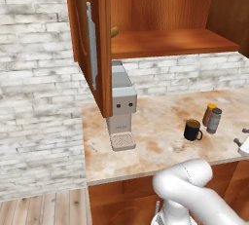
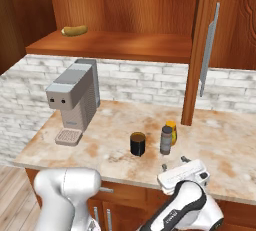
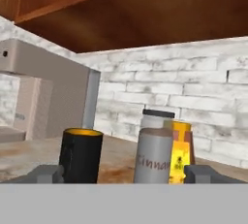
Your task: Pick the cinnamon and honey bottle from the cabinet and place them next to the mug.
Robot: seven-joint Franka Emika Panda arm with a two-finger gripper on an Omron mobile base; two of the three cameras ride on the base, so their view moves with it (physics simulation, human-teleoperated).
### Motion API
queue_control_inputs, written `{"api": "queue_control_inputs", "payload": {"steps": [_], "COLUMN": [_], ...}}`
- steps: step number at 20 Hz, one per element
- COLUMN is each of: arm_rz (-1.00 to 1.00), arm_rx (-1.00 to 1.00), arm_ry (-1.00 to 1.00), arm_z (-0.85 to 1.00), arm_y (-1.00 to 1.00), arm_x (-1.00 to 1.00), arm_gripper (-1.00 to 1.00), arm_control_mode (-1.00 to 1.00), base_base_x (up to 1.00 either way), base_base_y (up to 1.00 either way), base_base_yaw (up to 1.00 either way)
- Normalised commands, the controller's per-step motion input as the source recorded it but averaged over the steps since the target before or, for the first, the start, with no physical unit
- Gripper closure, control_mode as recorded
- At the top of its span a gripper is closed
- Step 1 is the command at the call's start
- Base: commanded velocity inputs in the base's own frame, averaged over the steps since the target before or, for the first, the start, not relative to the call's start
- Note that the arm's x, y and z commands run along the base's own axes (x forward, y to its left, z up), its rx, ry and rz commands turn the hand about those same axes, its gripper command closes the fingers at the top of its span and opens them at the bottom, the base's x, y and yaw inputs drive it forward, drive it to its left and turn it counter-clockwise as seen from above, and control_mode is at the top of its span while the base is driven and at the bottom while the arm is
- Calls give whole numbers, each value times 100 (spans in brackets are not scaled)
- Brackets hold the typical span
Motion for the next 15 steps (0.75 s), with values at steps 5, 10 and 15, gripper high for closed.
{"api": "queue_control_inputs", "payload": {"steps": [5,10,15], "arm_rz": [1,7,2], "arm_rx": [4,1,0], "arm_ry": [-20,-22,-23], "arm_z": [26,53,95], "arm_y": [73,87,74], "arm_x": [-89,-59,-71], "arm_gripper": [-100,-100,-100], "arm_control_mode": [-100,-100,-100], "base_base_x": [0,0,0], "base_base_y": [0,0,0], "base_base_yaw": [0,0,0]}}
